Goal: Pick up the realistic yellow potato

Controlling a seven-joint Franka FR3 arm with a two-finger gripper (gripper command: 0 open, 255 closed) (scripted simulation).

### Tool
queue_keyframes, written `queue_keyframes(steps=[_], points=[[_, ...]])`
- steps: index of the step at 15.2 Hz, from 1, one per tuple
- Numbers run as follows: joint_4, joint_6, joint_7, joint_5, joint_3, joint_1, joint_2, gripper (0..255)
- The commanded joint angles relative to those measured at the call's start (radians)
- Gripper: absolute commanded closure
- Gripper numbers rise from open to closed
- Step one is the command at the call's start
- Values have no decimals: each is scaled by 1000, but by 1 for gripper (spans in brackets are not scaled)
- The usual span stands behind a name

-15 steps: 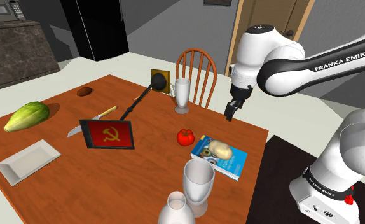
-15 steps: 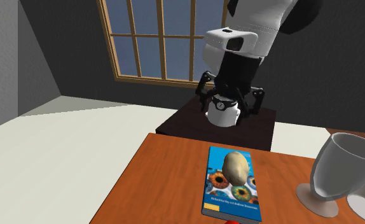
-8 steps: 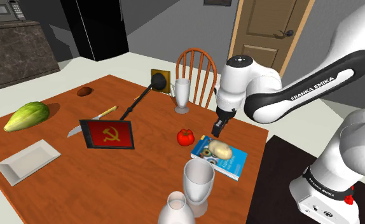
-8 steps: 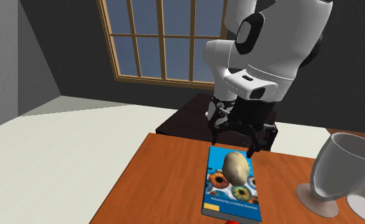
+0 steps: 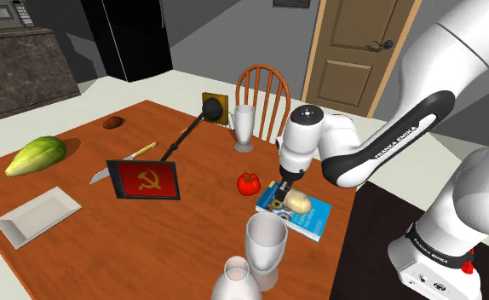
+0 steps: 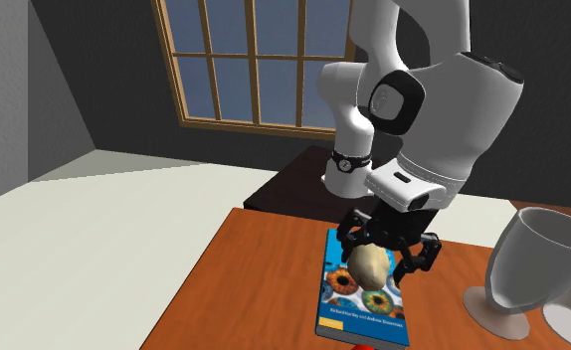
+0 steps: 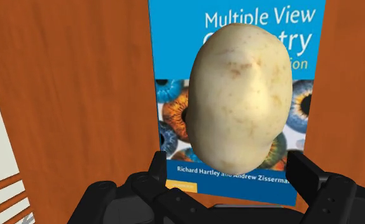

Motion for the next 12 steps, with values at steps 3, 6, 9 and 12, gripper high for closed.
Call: queue_keyframes(steps=[3,6,9,12], points=[[8,53,101,-120,3,-22,83,0],[8,54,101,-122,1,-21,83,255],[8,53,101,-121,1,-20,83,255],[8,55,102,-123,0,-21,84,255]])
